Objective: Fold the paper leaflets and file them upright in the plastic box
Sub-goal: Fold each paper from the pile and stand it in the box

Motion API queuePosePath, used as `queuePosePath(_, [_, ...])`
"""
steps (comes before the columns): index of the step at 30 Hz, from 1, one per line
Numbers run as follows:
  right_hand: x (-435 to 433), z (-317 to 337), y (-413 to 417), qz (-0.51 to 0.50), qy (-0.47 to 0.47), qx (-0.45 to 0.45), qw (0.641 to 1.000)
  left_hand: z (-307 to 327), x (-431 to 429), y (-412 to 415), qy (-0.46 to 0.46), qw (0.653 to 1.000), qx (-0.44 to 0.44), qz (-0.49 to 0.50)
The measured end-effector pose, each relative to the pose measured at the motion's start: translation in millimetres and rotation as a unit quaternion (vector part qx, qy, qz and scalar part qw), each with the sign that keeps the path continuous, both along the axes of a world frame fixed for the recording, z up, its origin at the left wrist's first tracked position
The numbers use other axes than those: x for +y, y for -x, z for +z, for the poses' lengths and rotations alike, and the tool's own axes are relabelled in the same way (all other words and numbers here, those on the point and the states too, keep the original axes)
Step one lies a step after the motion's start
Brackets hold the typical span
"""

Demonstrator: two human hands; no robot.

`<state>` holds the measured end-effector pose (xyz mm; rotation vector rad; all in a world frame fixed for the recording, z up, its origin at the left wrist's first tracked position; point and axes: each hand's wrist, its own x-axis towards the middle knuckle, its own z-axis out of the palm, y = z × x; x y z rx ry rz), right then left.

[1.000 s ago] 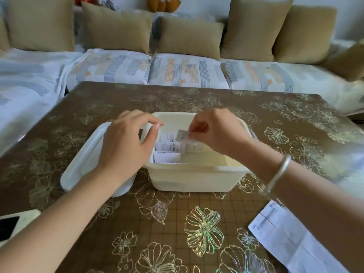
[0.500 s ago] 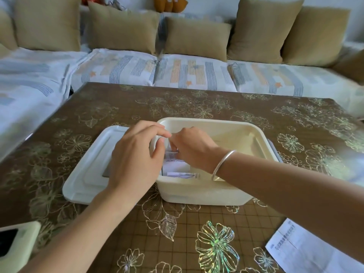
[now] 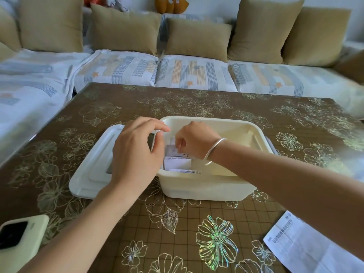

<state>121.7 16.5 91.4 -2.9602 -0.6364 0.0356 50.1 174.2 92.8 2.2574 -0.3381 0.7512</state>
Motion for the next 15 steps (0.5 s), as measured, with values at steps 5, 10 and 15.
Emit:
queuePosePath(5, [-25,34,31,-0.026,-0.122,-0.065,0.99,14,-7,18,0.007,0.999,-0.02,-0.034])
queuePosePath(10, [-78,49,110,-0.09,-0.337,-0.105,0.931,14,-42,53,-0.01,0.995,-0.053,-0.087])
queuePosePath(15, [-158,3,196,-0.248,-0.381,-0.114,0.884,-13,-94,105,-0.013,0.981,-0.007,-0.191])
